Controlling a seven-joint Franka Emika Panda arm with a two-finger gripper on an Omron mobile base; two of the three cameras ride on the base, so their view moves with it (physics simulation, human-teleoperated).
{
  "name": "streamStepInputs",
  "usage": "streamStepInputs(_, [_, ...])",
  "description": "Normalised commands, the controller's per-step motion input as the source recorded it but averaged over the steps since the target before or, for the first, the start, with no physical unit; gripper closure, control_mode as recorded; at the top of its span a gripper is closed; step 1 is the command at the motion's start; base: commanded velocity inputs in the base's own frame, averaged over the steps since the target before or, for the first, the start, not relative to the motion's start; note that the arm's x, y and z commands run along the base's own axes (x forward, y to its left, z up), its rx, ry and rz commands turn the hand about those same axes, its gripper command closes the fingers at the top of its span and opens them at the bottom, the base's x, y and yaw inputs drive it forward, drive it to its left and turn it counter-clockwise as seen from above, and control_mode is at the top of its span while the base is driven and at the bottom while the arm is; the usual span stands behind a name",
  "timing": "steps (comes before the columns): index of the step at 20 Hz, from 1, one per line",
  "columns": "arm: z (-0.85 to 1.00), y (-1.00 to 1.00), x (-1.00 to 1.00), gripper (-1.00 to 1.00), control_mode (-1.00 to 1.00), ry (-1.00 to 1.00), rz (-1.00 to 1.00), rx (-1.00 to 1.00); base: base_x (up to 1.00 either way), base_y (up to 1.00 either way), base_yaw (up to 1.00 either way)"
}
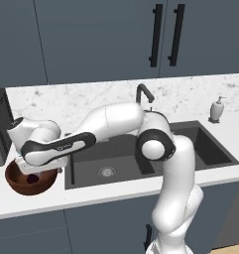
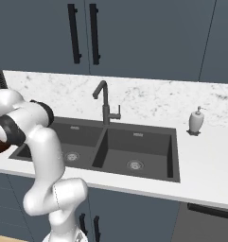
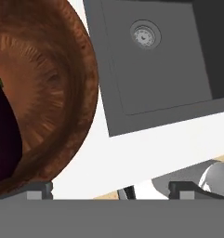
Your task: Pick the eggplant from the sink and place it in the bowl. Then pick the bowl and place it in the microwave. Then close the microwave door and press the start button.
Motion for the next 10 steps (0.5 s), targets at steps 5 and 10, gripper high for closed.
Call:
streamStepInputs(5, [0.21,-0.16,0.00,-1.00,-1.00,-0.03,-0.11,0.04,0.00,0.00,0.00])
streamStepInputs(10, [-0.11,-0.34,-0.10,-1.00,-1.00,-0.16,-0.01,0.14,0.00,0.00,0.00])
